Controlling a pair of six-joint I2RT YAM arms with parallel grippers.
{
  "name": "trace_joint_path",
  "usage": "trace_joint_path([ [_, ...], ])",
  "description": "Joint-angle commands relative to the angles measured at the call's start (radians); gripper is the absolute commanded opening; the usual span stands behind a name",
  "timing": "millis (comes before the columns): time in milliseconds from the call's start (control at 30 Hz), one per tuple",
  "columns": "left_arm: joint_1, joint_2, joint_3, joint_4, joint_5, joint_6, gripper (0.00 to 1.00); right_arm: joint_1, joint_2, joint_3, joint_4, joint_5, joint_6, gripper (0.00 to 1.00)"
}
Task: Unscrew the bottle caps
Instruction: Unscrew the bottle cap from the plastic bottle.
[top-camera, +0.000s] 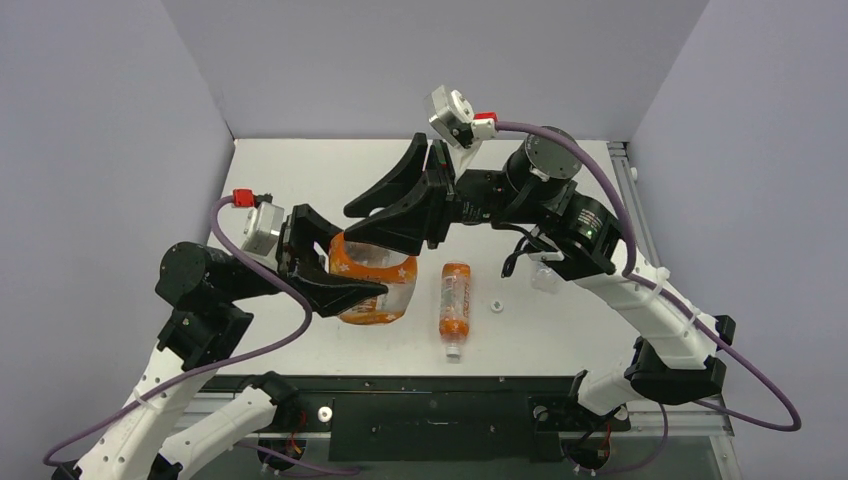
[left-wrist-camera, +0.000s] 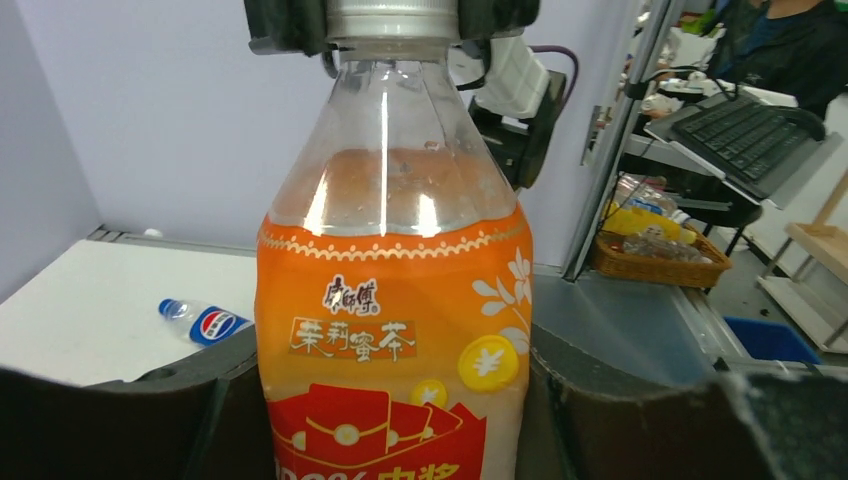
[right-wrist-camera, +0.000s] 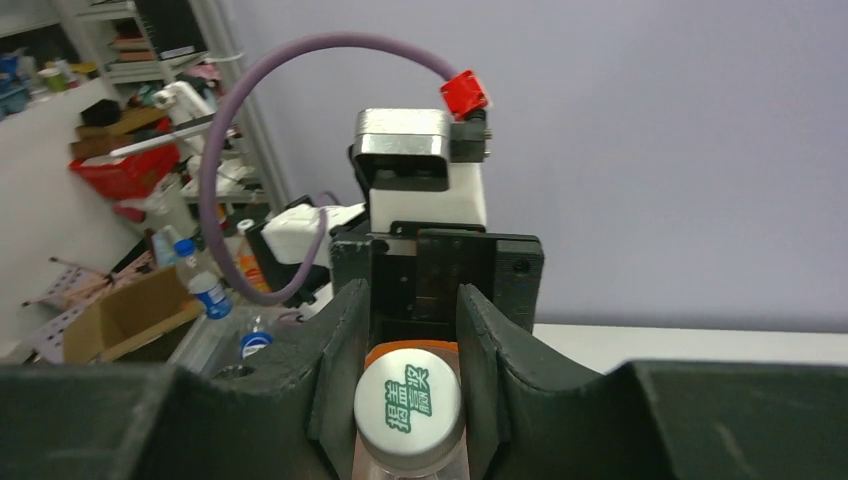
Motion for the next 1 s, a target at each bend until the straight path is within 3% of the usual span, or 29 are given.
trace_joint_path([
  [0, 0.010, 0.011, 0.043, 0.059, 0.017, -0.093, 0.00, 0.011, -0.056, 0.010, 0.171, -0.331, 0.112, 0.00],
  [200, 0.013, 0.027, 0.045, 0.067, 0.017, -0.101, 0.00, 0.003, -0.071, 0.031, 0.068, -0.264, 0.044, 0.00],
  [267, 0.016, 0.031, 0.040, 0.066, -0.004, -0.097, 0.00, 0.002, -0.077, 0.047, -0.012, -0.126, -0.011, 0.24],
  [300, 0.017, 0.032, 0.036, 0.064, -0.017, -0.085, 0.00, 0.004, -0.087, 0.048, -0.052, 0.018, -0.039, 0.47],
  [367, 0.018, 0.030, 0.026, 0.042, -0.072, -0.045, 0.00, 0.031, -0.104, 0.051, -0.098, 0.282, -0.098, 0.67],
  [433, 0.017, 0.030, 0.016, 0.017, -0.143, 0.022, 0.00, 0.095, -0.116, 0.053, -0.122, 0.548, -0.171, 0.75],
  [533, 0.019, 0.025, 0.002, -0.006, -0.261, 0.124, 0.00, 0.205, -0.073, 0.101, -0.175, 0.847, -0.233, 0.78],
  [733, 0.019, 0.011, -0.015, -0.011, -0.320, 0.200, 0.00, 0.257, 0.086, 0.308, -0.333, 1.219, -0.216, 0.80],
  [967, 0.019, 0.008, -0.018, -0.009, -0.333, 0.213, 0.00, 0.251, 0.117, 0.307, -0.316, 1.203, -0.185, 0.62],
])
